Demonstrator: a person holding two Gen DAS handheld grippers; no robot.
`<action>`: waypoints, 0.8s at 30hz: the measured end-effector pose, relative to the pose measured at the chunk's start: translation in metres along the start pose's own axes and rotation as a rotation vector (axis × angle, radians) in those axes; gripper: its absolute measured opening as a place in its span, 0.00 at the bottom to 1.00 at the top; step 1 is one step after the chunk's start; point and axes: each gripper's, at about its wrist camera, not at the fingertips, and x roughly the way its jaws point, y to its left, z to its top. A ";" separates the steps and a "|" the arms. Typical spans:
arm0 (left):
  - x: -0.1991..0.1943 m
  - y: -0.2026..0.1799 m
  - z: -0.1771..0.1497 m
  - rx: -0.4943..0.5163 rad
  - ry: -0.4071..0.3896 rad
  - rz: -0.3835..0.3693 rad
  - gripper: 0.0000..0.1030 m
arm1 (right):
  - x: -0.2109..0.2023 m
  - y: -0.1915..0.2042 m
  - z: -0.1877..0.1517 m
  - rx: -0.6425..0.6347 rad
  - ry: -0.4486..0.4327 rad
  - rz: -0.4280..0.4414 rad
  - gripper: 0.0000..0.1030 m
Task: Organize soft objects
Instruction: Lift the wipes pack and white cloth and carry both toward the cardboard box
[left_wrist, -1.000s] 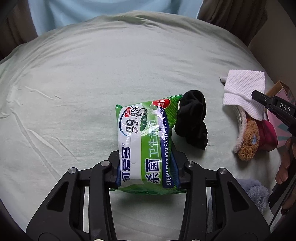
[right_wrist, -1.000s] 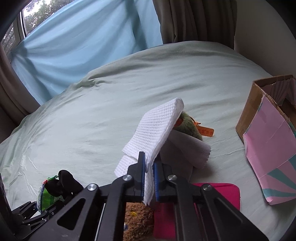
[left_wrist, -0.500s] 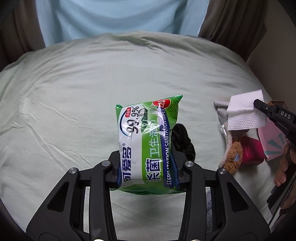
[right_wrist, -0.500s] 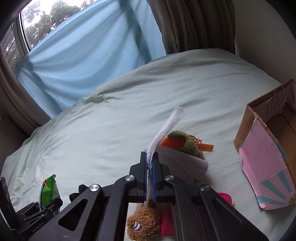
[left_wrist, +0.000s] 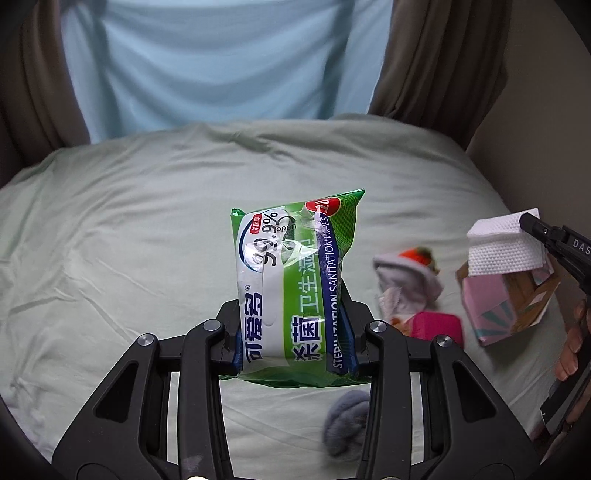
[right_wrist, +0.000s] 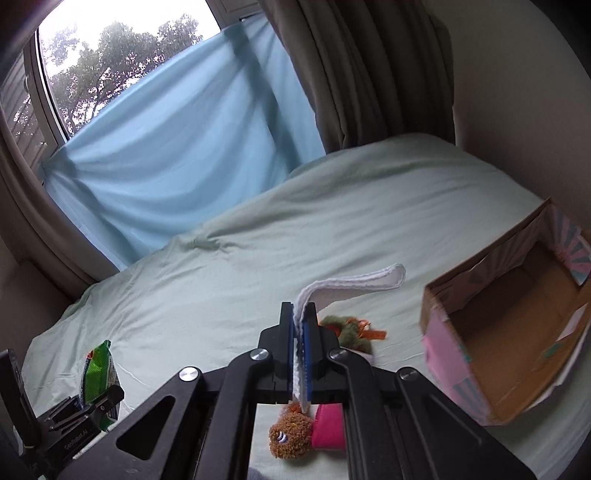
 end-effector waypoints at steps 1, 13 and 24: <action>-0.007 -0.007 0.006 0.002 -0.005 -0.004 0.34 | -0.011 -0.003 0.006 0.001 -0.006 0.001 0.04; -0.068 -0.152 0.058 0.027 -0.053 -0.034 0.34 | -0.111 -0.085 0.079 -0.022 -0.059 -0.003 0.04; -0.041 -0.327 0.049 -0.005 0.007 -0.046 0.34 | -0.126 -0.198 0.120 -0.116 0.022 0.020 0.04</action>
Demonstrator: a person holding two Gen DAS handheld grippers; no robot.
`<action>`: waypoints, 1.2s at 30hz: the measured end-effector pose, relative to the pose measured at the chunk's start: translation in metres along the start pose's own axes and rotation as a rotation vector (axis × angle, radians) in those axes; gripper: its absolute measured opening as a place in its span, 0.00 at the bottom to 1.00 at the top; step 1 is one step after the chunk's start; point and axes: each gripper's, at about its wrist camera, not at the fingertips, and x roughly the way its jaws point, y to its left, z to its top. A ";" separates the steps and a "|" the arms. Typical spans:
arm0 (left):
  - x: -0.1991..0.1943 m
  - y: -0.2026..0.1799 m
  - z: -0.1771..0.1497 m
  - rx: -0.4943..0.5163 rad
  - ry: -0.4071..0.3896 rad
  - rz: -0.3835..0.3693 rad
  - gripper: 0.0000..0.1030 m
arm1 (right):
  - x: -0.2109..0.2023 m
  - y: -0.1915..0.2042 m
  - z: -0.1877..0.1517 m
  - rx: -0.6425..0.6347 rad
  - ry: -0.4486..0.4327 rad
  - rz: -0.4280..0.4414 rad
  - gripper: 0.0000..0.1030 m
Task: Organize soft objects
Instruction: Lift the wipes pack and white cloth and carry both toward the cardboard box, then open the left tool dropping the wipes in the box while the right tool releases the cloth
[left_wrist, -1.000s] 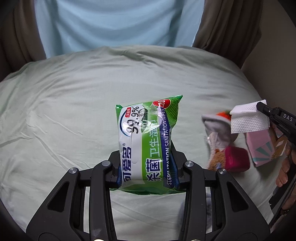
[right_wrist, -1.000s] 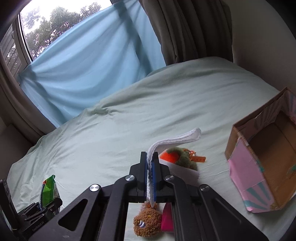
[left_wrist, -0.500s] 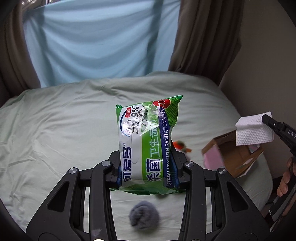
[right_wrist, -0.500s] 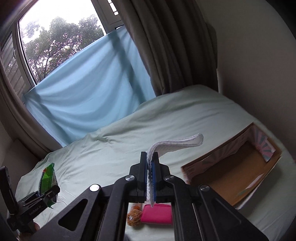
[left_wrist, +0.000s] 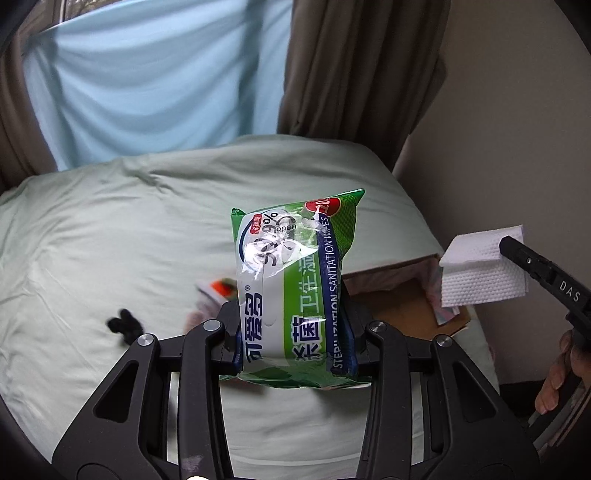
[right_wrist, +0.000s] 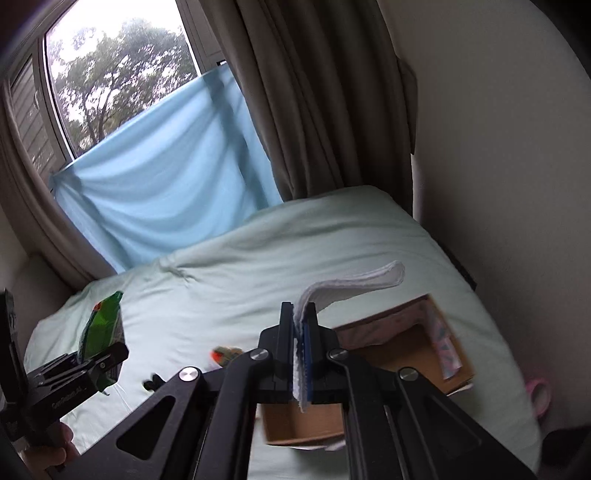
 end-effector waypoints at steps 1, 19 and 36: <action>0.007 -0.012 -0.002 0.001 0.016 0.002 0.34 | 0.002 -0.011 0.001 -0.013 0.013 -0.001 0.04; 0.166 -0.123 -0.026 0.014 0.274 0.042 0.34 | 0.107 -0.119 -0.007 -0.068 0.258 0.030 0.04; 0.248 -0.138 -0.064 0.119 0.475 0.089 0.69 | 0.199 -0.126 -0.043 -0.096 0.494 0.098 0.04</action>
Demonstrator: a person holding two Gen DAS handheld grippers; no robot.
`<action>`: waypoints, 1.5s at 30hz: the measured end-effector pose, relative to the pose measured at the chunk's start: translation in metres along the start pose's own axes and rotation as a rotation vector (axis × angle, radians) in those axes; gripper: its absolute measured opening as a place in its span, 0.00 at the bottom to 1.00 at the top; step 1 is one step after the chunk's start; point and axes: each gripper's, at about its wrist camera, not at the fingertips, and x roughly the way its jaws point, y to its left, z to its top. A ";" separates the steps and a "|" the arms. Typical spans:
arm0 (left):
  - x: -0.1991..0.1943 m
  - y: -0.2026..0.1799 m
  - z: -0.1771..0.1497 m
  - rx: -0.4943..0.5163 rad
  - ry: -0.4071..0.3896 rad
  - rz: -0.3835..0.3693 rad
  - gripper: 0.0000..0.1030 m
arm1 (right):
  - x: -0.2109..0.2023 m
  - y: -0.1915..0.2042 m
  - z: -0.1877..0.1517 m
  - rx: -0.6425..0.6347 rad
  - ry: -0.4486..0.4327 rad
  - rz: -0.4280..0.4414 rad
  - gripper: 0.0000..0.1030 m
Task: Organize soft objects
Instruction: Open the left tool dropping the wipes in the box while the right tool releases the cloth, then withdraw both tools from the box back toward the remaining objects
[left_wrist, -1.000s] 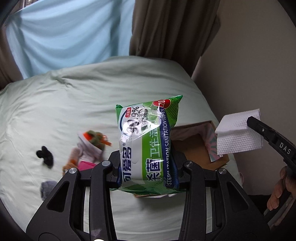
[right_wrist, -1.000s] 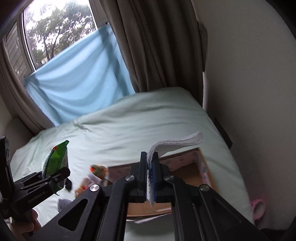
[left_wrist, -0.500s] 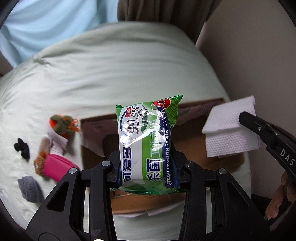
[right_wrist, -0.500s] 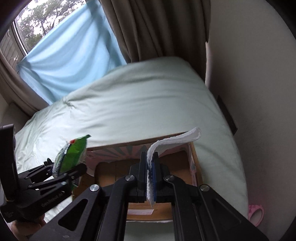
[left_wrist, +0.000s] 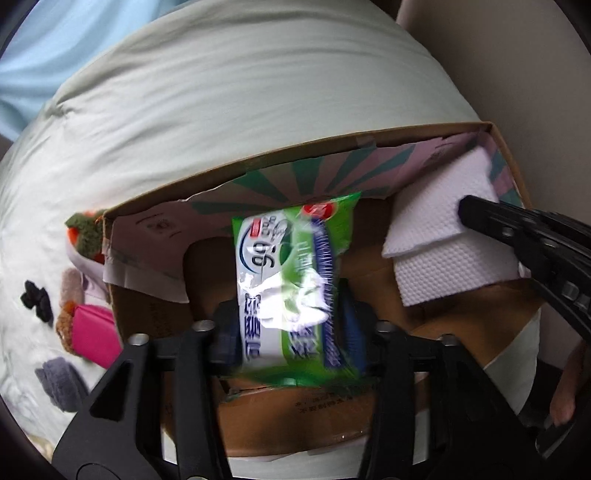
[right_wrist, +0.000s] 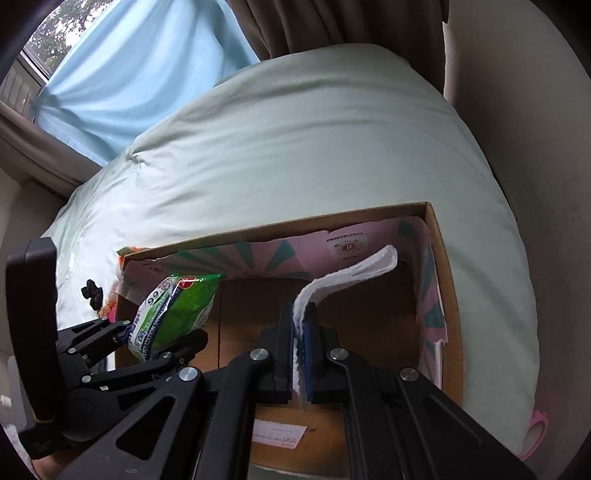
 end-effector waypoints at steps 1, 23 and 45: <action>-0.001 0.000 0.000 0.002 0.000 -0.003 1.00 | 0.003 0.000 0.001 -0.004 0.015 -0.021 0.04; -0.067 0.019 -0.013 -0.022 -0.085 -0.021 1.00 | -0.040 0.007 -0.011 0.022 -0.032 -0.026 1.00; -0.294 0.091 -0.108 -0.174 -0.437 0.050 1.00 | -0.246 0.132 -0.039 -0.128 -0.362 -0.130 1.00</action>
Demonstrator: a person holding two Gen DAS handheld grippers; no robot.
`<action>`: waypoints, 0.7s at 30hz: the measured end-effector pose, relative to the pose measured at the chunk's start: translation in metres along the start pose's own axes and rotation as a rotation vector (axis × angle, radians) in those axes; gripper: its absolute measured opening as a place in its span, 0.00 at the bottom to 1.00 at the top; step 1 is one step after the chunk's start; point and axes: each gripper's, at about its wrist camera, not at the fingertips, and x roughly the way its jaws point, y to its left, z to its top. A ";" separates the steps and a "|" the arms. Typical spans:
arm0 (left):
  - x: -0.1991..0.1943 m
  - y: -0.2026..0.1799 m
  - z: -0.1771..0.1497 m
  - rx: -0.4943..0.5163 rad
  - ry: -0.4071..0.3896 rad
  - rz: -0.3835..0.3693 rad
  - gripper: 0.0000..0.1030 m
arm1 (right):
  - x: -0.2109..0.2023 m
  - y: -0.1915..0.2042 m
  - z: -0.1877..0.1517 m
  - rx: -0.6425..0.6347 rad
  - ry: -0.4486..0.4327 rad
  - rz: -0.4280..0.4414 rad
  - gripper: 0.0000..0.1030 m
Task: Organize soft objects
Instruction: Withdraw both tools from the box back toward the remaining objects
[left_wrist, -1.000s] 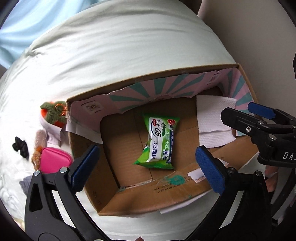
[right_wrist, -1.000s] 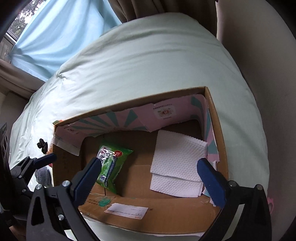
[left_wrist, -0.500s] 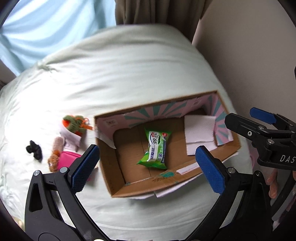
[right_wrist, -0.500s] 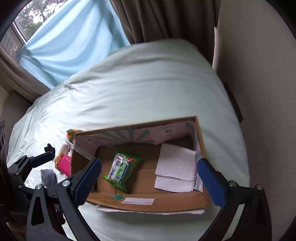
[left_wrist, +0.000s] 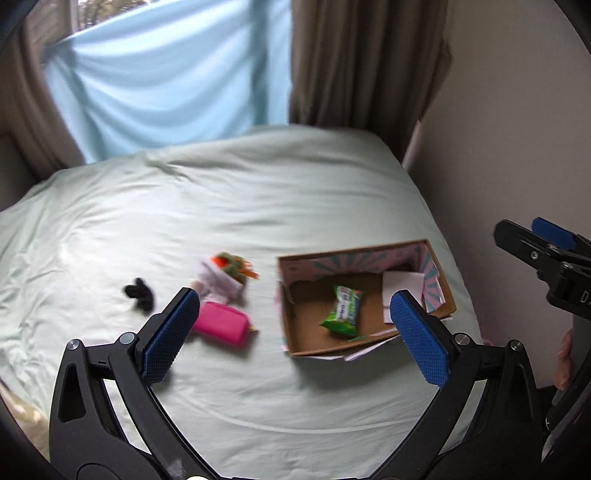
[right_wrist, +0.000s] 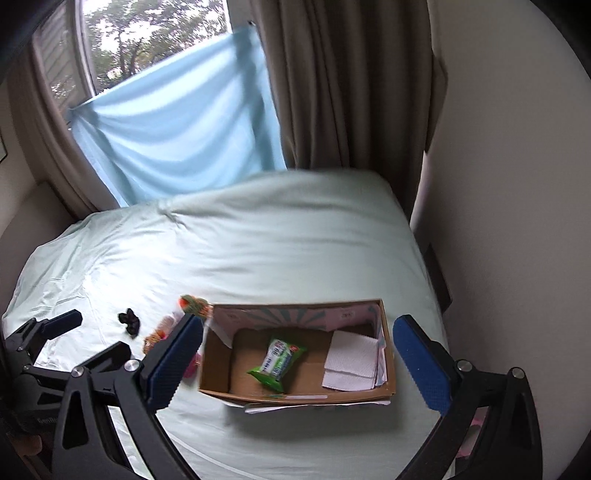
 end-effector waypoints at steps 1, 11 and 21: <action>-0.010 0.008 -0.001 -0.012 -0.014 0.008 1.00 | -0.009 0.009 0.001 -0.008 -0.016 0.004 1.00; -0.094 0.098 -0.028 -0.115 -0.136 0.101 1.00 | -0.059 0.083 -0.011 -0.058 -0.114 0.030 1.00; -0.117 0.188 -0.051 -0.174 -0.145 0.131 1.00 | -0.072 0.152 -0.026 -0.101 -0.183 0.013 1.00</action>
